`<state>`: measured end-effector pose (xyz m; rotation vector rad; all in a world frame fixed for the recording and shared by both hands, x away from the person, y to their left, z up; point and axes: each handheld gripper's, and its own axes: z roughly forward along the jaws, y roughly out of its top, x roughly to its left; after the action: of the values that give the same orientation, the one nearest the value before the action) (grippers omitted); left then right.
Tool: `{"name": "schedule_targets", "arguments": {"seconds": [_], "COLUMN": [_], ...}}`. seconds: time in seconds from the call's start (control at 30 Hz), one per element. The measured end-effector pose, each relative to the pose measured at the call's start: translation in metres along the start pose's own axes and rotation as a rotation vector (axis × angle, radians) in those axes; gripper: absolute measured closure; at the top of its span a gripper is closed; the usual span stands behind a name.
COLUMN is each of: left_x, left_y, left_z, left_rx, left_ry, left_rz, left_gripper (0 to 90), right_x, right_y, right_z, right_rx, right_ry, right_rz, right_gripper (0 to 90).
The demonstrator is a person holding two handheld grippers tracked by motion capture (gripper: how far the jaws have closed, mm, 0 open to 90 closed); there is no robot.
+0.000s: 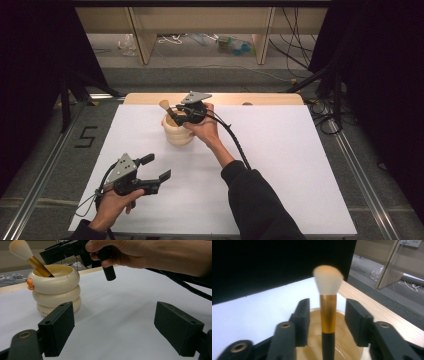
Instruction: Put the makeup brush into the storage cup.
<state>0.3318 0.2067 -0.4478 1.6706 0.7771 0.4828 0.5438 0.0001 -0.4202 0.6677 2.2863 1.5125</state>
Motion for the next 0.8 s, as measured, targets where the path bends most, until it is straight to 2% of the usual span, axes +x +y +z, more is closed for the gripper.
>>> {"name": "schedule_targets", "arguments": {"seconds": [0.07, 0.13, 0.23, 0.37, 0.53, 0.77, 0.8], "left_x": [0.0, 0.0, 0.0, 0.0, 0.001, 0.001, 0.003], "left_y": [0.0, 0.0, 0.0, 0.0, 0.0, 0.0, 0.001], "left_z": [0.0, 0.0, 0.0, 0.0, 0.0, 0.0, 0.0], "left_rx": [0.0, 0.0, 0.001, 0.003, 0.003, 0.006, 0.0], "left_ry": [0.0, 0.001, 0.002, 0.003, 0.005, 0.006, 0.012], "left_rz": [0.007, 0.008, 0.005, 0.002, 0.011, 0.012, 0.05], "left_gripper": [16.4, 16.4, 16.4, 16.4, 16.4, 16.4, 16.4], "right_x": [0.0, 0.0, 0.002, 0.005, 0.005, 0.002, 0.002], "right_y": [0.002, 0.004, 0.007, 0.011, 0.013, 0.011, 0.009], "right_z": [-0.005, -0.009, -0.018, -0.028, -0.045, -0.075, -0.079], "right_rx": [-0.003, -0.013, 0.008, -0.007, 0.004, 0.01, 0.01], "right_ry": [-0.013, -0.021, -0.016, -0.01, -0.011, -0.039, -0.041], "right_rz": [0.003, -0.005, -0.001, 0.002, -0.001, -0.014, -0.015], "right_gripper": [47.0, 45.1, 40.0, 37.9, 34.4, 31.2, 30.8]}}
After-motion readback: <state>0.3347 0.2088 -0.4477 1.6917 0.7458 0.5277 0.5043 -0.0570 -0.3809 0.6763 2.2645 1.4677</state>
